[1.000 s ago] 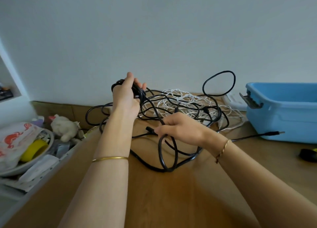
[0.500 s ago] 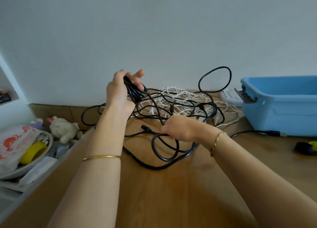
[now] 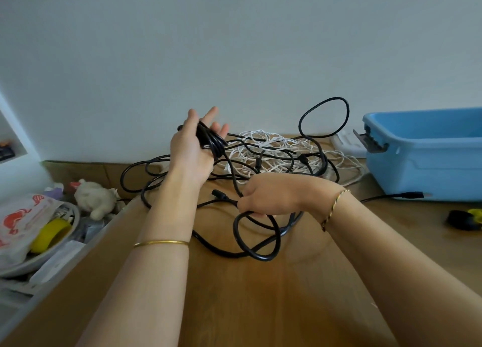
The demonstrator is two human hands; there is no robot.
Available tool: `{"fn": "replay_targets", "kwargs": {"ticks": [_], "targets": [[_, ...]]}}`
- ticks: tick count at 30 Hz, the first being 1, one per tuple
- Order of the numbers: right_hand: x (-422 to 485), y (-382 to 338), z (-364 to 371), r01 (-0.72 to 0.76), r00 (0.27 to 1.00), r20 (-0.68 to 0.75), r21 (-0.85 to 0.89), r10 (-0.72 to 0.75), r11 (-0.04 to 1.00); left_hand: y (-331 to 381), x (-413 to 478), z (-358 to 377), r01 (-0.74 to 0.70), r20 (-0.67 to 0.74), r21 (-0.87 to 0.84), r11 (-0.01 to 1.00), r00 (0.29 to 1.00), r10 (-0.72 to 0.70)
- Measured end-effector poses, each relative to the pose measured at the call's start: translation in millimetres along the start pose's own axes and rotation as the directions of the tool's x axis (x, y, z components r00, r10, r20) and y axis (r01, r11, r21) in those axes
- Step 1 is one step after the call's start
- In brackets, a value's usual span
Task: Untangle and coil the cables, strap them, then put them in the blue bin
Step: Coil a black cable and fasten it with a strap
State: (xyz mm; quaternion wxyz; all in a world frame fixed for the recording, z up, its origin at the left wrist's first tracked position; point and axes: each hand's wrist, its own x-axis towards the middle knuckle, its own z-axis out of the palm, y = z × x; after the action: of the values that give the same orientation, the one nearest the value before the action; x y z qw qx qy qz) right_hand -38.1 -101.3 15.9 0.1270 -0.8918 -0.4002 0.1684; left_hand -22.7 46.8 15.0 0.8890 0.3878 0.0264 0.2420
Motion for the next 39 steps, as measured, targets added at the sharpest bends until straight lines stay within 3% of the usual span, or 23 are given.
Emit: {"fn": "replay_targets", "kwargs": {"ticks": [1,3,7,10,13,17,21,23,27,31,34,39], "targets": [[-3,-1,-3,0.020,0.999,-0.031,0.024,-0.019,1.000,-5,0,0,-0.043,-0.010,0.152,0.988,0.999,0.045],[-6,-1,-9,0.075,0.991,-0.119,0.083,-0.064,0.994,-13,-1,-2,-0.140,0.029,0.471,0.871,0.989,0.144],[-9,8,-19,0.191,0.941,-0.332,0.356,-0.067,0.915,-18,-5,-2,-0.297,0.252,0.766,0.570,0.955,0.159],[-7,23,-26,0.302,0.896,-0.443,0.646,0.022,0.701,-17,-5,1,-0.346,0.334,0.881,0.322,0.938,0.095],[2,37,-29,0.351,0.896,-0.435,0.816,0.087,0.459,-15,-11,6,-0.360,0.383,0.902,0.239,0.922,-0.053],[7,46,-27,0.397,0.882,-0.451,0.868,0.137,0.298,-12,-15,6,-0.313,0.418,0.864,0.395,0.883,-0.215],[12,46,-23,0.430,0.829,-0.521,0.826,0.202,0.364,-10,-18,5,-0.296,0.465,0.840,0.456,0.824,-0.323],[13,46,-21,0.449,0.816,-0.541,0.815,0.203,0.367,-9,-21,10,-0.242,0.431,0.844,0.478,0.837,-0.338],[14,52,-21,0.449,0.838,-0.508,0.850,0.200,0.275,-3,-20,13,-0.007,0.299,0.792,0.610,0.876,-0.378],[16,60,-19,0.454,0.823,-0.492,0.870,0.284,0.193,6,-16,9,0.246,0.254,0.574,0.781,0.853,-0.455],[19,67,-16,0.421,0.763,-0.509,0.859,0.397,0.292,13,-14,5,0.372,0.266,0.352,0.859,0.840,-0.472],[22,76,-11,0.258,0.672,-0.478,0.867,0.566,0.426,16,-14,6,0.435,0.300,0.017,0.900,0.857,-0.419]]}}
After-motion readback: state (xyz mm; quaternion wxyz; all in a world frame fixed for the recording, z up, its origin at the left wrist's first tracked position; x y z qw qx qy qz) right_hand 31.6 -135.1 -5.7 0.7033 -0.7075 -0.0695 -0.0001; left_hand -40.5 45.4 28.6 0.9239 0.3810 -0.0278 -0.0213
